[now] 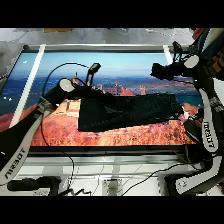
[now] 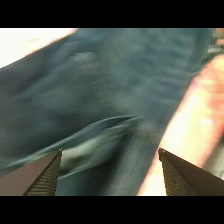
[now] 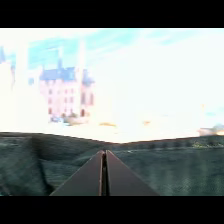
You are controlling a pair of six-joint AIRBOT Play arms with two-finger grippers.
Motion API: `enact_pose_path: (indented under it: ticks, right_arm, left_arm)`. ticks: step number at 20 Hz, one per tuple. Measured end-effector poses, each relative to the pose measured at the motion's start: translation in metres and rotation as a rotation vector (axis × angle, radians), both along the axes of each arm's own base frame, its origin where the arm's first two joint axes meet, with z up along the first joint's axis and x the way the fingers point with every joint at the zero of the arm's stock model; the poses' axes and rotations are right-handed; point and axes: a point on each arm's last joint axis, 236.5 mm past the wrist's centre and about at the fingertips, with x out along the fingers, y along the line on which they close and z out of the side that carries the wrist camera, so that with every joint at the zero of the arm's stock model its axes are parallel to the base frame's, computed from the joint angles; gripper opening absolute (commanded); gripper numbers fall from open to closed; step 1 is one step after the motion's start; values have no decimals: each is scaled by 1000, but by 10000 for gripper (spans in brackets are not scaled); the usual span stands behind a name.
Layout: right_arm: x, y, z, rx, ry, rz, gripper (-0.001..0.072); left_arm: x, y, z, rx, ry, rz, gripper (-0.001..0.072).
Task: Fold the clothes and pants, and hang the long-sleeved shirts on hangers.
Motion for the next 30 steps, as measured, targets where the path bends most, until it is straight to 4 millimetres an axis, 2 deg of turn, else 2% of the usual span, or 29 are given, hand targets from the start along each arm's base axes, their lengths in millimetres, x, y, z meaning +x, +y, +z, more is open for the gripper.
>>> enact_pose_path:
  ticks: [3, 6, 7, 9, 11, 13, 14, 15, 17, 18, 19, 20, 21, 23, 25, 27, 30]
  right_arm:
    - [-2, -8, 0, -10, 5, -8, 33]
    - [-4, -12, -1, -19, 15, -8, 33]
    - [-4, -12, -1, -19, 15, -8, 33]
    - [-5, -12, -2, -20, 18, -5, 33]
    - [-6, -7, -2, -22, 20, 5, 33]
    - [-7, 1, -2, -23, 20, 20, 33]
    - [-7, 6, -2, -23, 20, 28, 33]
    - [-8, 12, -2, -25, 19, 40, 33]
    - [-9, 22, -2, -35, 9, 72, 34]
    - [-11, 29, -2, -43, 3, 94, 34]
    - [-12, 35, -2, -50, -3, 115, 33]
    - [-13, 40, -2, -55, -7, 131, 33]
    - [-14, 44, -2, -59, -10, 145, 34]
    - [-16, 51, -2, -67, -14, 168, 33]
    - [-17, 55, -3, -75, -17, 186, 33]
    - [-18, 58, -3, -79, -20, 197, 33]
    - [-19, 62, -4, -82, -20, 209, 33]
  left_arm:
    - [23, 78, -17, 92, 46, 112, 691]
    - [24, 155, -52, 144, 175, 223, 690]
    - [20, 175, -67, 147, 227, 255, 690]
    - [7, 197, -99, 135, 330, 290, 687]
    - [-7, 199, -126, 94, 412, 282, 642]
    - [-14, 188, -145, 38, 466, 267, 643]
    - [-15, 182, -155, 20, 484, 262, 621]
    - [-15, 174, -160, -3, 494, 258, 583]
    - [-13, 158, -168, -31, 498, 251, 576]
    - [-12, 151, -171, -36, 500, 251, 541]
    - [-11, 145, -173, -38, 494, 249, 394]
    - [-12, 139, -175, -33, 490, 241, 151]
    - [-13, 135, -176, -29, 488, 236, 26]
    - [-18, 127, -166, -30, 479, 198, 24]
    - [-12, 123, -142, -45, 432, 183, 23]
    - [-2, 124, -107, -47, 365, 183, 22]
    - [7, 134, -39, 2, 278, 213, 22]
